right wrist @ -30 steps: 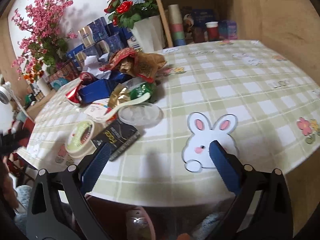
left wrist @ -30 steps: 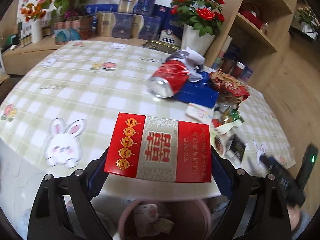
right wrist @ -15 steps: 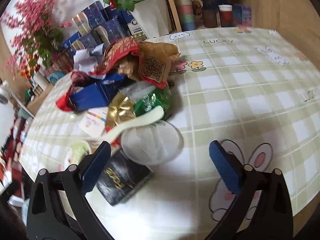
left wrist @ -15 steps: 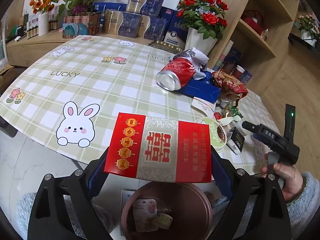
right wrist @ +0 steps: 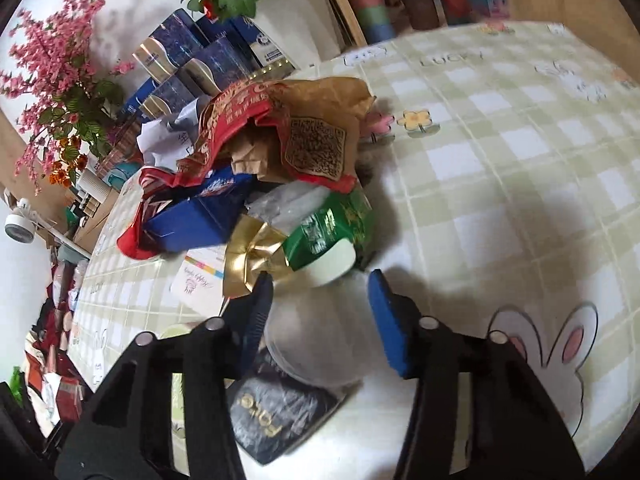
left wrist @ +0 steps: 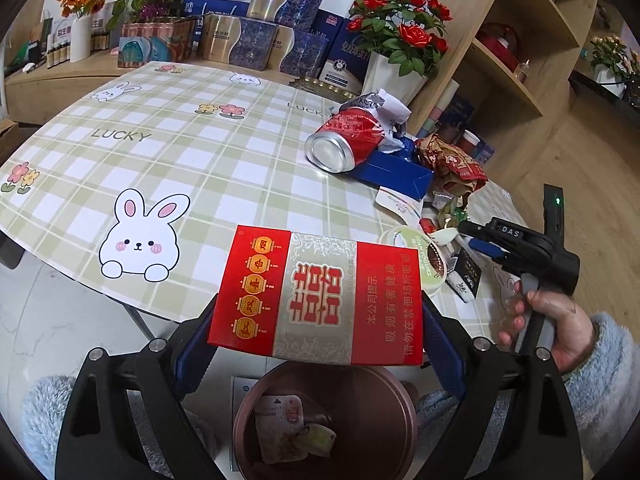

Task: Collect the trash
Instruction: 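Hold the red box in the left tool while the right tool grasps a white plastic fork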

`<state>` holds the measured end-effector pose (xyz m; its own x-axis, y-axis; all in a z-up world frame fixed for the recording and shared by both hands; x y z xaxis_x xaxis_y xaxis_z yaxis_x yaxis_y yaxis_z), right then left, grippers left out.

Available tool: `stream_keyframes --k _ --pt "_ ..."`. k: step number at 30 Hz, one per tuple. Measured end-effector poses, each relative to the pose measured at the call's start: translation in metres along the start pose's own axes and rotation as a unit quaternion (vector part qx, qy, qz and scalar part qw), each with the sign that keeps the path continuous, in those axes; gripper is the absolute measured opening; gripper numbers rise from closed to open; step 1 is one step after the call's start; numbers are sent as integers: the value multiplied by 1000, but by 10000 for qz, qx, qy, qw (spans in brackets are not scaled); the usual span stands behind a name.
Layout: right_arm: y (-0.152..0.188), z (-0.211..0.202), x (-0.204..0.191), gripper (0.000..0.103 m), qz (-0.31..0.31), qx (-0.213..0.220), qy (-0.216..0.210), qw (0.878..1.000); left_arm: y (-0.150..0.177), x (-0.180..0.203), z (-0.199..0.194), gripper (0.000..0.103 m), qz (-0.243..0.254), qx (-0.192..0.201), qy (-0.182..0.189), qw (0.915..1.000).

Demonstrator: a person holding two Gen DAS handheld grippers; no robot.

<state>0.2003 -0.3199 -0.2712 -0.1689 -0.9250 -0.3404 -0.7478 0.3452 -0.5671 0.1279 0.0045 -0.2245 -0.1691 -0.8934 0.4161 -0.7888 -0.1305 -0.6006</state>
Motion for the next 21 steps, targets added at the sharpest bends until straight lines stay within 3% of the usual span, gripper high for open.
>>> stream_keyframes --k 4,6,9,14,21 --pt "-3 5 -4 46 -95 -40 51 9999 0 -2 5 88 -63 -37 21 10000" --pt "-3 6 -4 29 -75 -43 50 10000 0 -2 7 88 -64 -55 35 10000" --pt "-5 -1 -2 15 66 63 -1 10000 0 0 8 88 -29 -63 49 10000" --pt "-8 -28 -2 7 555 499 -373 9965 0 1 8 88 4 -42 46 10000" --pt "-19 -64 -16 7 590 965 -677 9913 0 5 0 88 15 42 108 9999"
Point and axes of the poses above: each gripper's, at about its wrist camera, not at the fingertips, and z roughly the way its jaws point, x to its right, y to its underside, the point moved 8 cm from there along z, roughly the way its jaws point, and after that the axes turned 6 degrees about -z, right-handed, at the moved point
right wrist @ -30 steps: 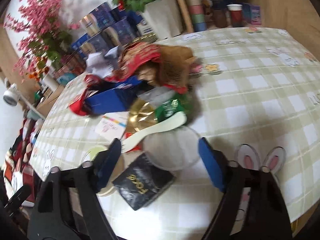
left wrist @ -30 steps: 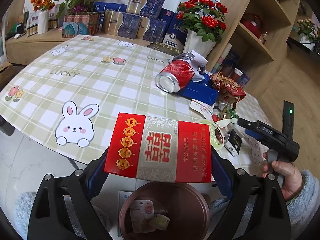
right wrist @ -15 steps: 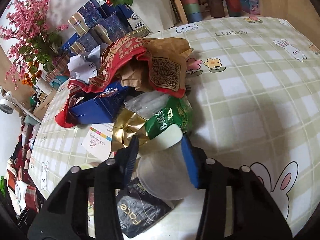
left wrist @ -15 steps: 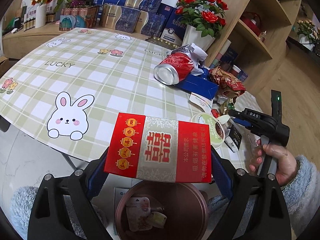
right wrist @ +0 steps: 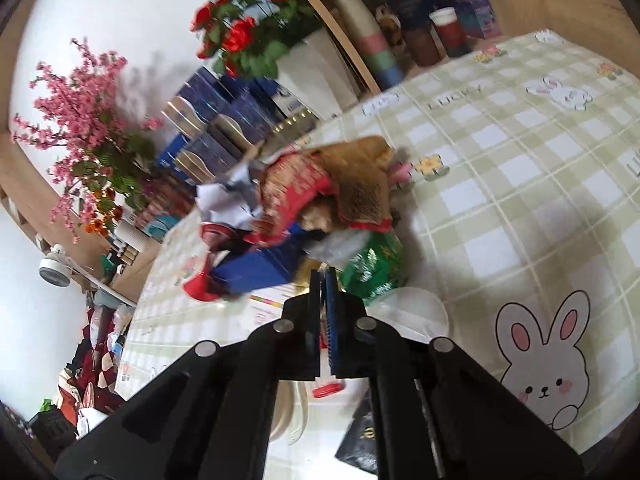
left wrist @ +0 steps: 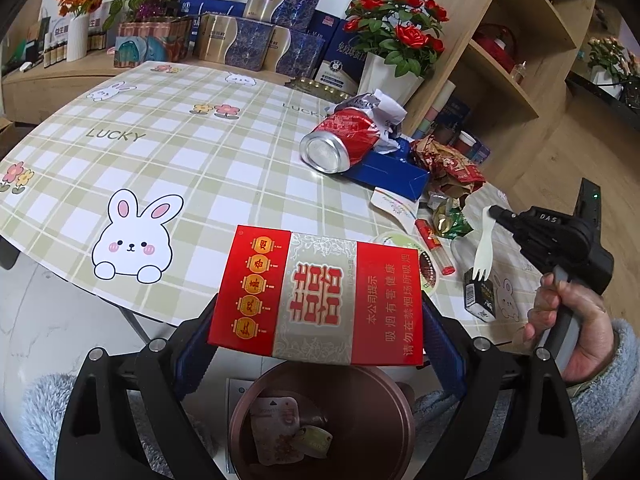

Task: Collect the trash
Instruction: 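Hold the red box in the left tool while the right tool grasps a white plastic fork, then drop the white fork into the brown bin with the right tool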

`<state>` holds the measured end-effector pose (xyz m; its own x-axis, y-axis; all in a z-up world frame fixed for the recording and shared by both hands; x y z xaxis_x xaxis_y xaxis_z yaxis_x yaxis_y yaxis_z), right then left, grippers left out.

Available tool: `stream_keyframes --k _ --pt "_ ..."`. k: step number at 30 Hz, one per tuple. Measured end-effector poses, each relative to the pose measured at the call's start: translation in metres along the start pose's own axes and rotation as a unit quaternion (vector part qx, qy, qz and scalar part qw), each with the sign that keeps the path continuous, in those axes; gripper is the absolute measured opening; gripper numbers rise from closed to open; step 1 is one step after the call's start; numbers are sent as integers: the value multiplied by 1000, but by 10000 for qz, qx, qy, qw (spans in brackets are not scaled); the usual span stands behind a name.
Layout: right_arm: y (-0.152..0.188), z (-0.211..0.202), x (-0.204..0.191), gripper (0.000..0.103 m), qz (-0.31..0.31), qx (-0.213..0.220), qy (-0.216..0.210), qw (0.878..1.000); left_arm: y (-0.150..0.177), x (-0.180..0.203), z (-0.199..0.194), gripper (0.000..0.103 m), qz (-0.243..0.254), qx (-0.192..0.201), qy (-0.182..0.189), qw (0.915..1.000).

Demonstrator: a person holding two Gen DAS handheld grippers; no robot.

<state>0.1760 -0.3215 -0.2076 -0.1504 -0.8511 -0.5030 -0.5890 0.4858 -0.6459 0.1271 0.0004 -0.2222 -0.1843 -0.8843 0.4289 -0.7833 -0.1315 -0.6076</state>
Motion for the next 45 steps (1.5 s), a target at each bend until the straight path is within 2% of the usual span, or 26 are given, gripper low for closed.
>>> stream_keyframes --k 4,8,15,23,27,30,33,41,43,45 --pt "-7 -20 -18 7 -114 151 -129 9997 0 4 -9 88 42 62 52 10000" --pt "2 -41 -44 7 -561 169 -190 9981 -1 5 -18 88 59 158 62 9998" --pt "58 -65 -88 7 -1607 -157 -223 9866 4 3 -47 88 119 334 59 9994" --pt "157 -65 -127 7 -3139 -819 -308 9454 20 -10 -79 88 69 464 -11 9989" --pt "198 -56 -122 7 -3396 -1123 -220 9336 25 -15 -86 88 22 512 -37 9987" --pt "214 -47 -112 7 -3263 -1316 -111 9360 27 -15 -87 88 28 524 -31 9986" --pt "221 -38 -96 7 -2786 -1493 23 9487 29 -17 -86 88 28 488 -42 9988" --pt "226 -32 -77 7 -2505 -1661 140 9537 36 -22 -71 88 -110 318 -24 9994" --pt "225 -31 -74 12 -2407 -1659 164 9562 37 -22 -66 88 -136 275 -22 9995" --pt "222 -35 -73 30 -2335 -1558 133 9597 39 -23 -61 88 -157 242 -5 9996"
Point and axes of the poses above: each gripper's, at about its wrist camera, not at the fingertips, and z roughly the way its jaws point, x to its right, y to its underside, the point moved 8 cm from there along z, roughly the way its jaws point, and after that the axes turned 6 degrees about -z, right-handed, at the moved point
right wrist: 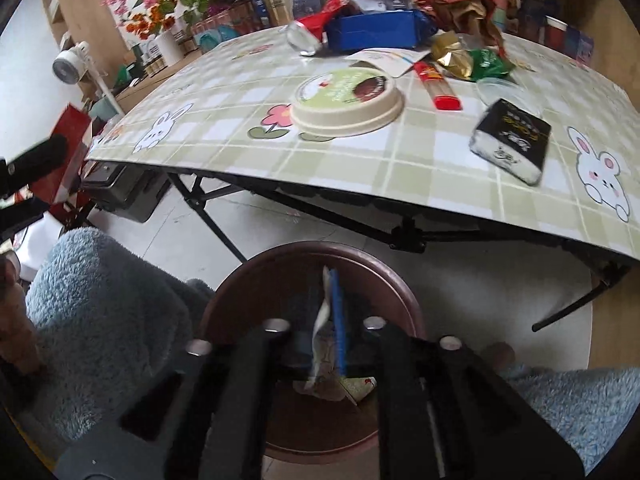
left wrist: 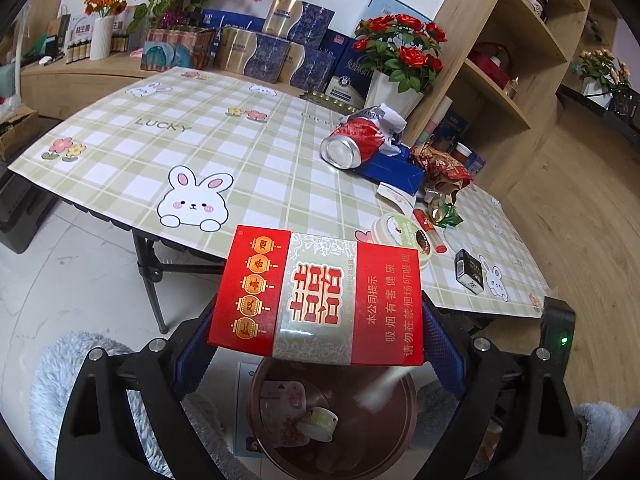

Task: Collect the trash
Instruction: 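Drop the white fork into the brown bin with the right tool, then carry the red cigarette box over the bin with the left tool and release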

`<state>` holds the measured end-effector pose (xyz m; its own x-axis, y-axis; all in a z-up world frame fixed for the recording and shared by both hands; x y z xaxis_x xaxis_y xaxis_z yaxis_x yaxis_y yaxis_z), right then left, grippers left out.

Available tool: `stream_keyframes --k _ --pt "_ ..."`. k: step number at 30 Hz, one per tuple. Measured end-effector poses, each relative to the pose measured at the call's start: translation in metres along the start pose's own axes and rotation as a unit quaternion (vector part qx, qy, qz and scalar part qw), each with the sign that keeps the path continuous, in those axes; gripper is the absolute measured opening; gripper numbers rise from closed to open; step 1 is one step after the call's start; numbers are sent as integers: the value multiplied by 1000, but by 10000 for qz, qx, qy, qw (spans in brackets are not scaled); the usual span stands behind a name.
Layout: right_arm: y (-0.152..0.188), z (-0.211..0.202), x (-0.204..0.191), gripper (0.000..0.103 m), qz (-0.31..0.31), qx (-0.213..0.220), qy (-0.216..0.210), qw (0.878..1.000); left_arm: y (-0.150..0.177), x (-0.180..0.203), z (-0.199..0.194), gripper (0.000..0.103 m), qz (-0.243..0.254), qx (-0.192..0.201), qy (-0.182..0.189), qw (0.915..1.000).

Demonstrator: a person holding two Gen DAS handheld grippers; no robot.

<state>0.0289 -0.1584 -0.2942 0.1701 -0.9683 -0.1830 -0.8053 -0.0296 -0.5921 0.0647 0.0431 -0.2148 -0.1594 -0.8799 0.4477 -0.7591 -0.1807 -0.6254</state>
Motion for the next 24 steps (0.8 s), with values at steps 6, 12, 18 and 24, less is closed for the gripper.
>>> stream_keyframes --k 6,12,18,24 --pt "-9 -17 2 45 -75 310 102 9994 5 7 7 88 147 -70 83 9998" --pt "-35 -59 9 86 -351 1026 511 9928 12 22 13 88 484 -154 154 9986" --pt "-45 -92 40 97 -453 1561 1244 9788 22 35 22 88 816 -324 218 9959" --pt "-33 -86 68 97 -90 1507 1779 9724 41 52 39 88 1314 -707 287 9884"
Point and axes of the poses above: each gripper's, at about its wrist camera, not at the fingertips, and z roughly the way its jaws point, x to its right, y to its underside, the point moved 8 cm from there along z, roughly the way its jaws point, and after that the axes turned 6 degrees about -z, right-handed, at the moved point
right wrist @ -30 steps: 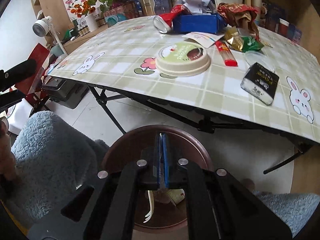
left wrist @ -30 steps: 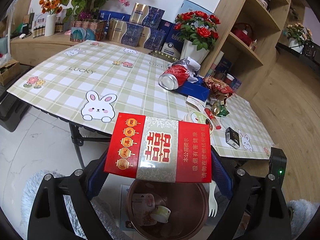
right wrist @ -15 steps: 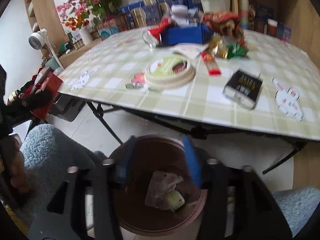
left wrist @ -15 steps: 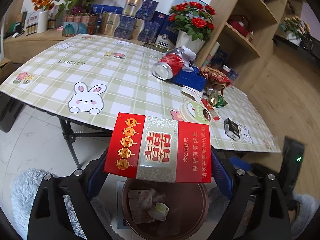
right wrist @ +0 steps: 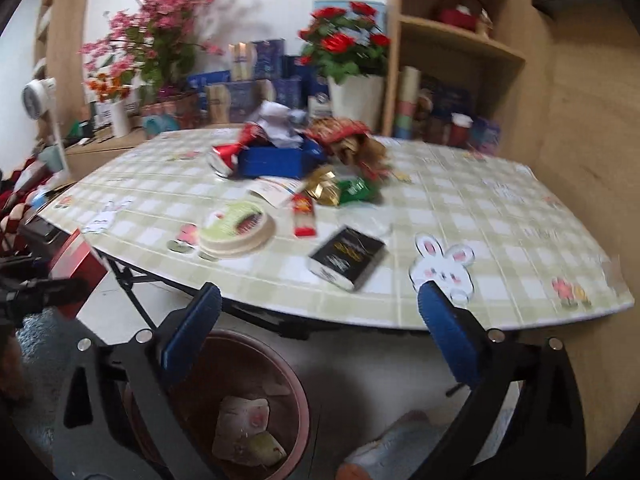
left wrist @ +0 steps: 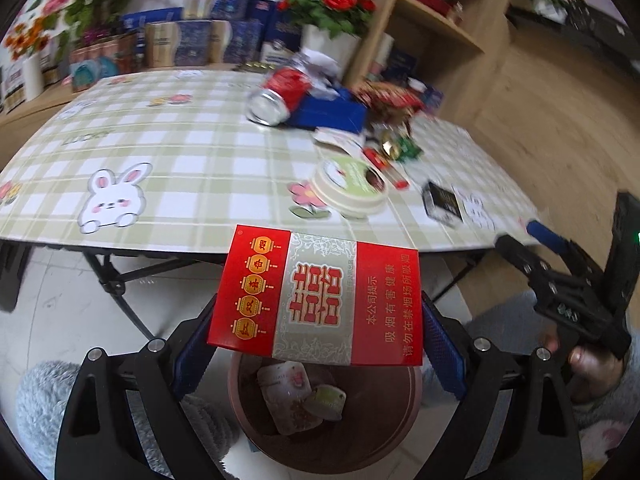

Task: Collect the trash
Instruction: 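Carry the red cigarette box over the bin with the left tool and release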

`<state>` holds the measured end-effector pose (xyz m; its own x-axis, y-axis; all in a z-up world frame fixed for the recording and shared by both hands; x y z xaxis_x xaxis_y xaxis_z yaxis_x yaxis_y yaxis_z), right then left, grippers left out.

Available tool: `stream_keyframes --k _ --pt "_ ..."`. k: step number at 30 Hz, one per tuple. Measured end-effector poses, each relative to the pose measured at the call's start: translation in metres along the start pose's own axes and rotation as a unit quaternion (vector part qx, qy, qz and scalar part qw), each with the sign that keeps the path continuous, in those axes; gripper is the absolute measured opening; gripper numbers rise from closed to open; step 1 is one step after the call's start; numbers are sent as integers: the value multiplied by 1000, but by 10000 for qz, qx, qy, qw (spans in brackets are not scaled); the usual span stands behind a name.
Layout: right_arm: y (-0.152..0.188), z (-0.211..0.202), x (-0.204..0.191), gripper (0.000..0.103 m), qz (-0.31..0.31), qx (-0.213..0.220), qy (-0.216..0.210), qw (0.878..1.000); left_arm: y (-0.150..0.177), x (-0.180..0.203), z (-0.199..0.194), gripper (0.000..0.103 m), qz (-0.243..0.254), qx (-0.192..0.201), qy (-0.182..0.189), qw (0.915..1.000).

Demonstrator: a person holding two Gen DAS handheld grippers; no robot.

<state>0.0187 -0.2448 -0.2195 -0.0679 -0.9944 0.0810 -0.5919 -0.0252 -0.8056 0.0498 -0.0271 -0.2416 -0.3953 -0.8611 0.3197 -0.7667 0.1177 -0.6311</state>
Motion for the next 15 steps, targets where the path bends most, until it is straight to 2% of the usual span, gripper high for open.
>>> stream_keyframes --k 5,15 --pt "7 -1 3 97 18 -1 65 10000 12 13 21 88 398 -409 -48 9984" --pt "11 3 10 97 203 -79 134 9997 20 8 39 90 290 -785 -131 9964"
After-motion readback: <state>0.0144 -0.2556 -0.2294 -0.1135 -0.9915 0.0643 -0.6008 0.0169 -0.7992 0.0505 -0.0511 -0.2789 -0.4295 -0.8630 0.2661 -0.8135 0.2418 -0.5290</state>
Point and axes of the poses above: each gripper's, at about its wrist camera, not at the fingertips, and z roughly the way its jaws point, x to its right, y to its underside, the point moved 8 cm from there along z, roughly the way its jaws point, and after that the axes turned 6 degrees about -z, right-handed, at the moved point
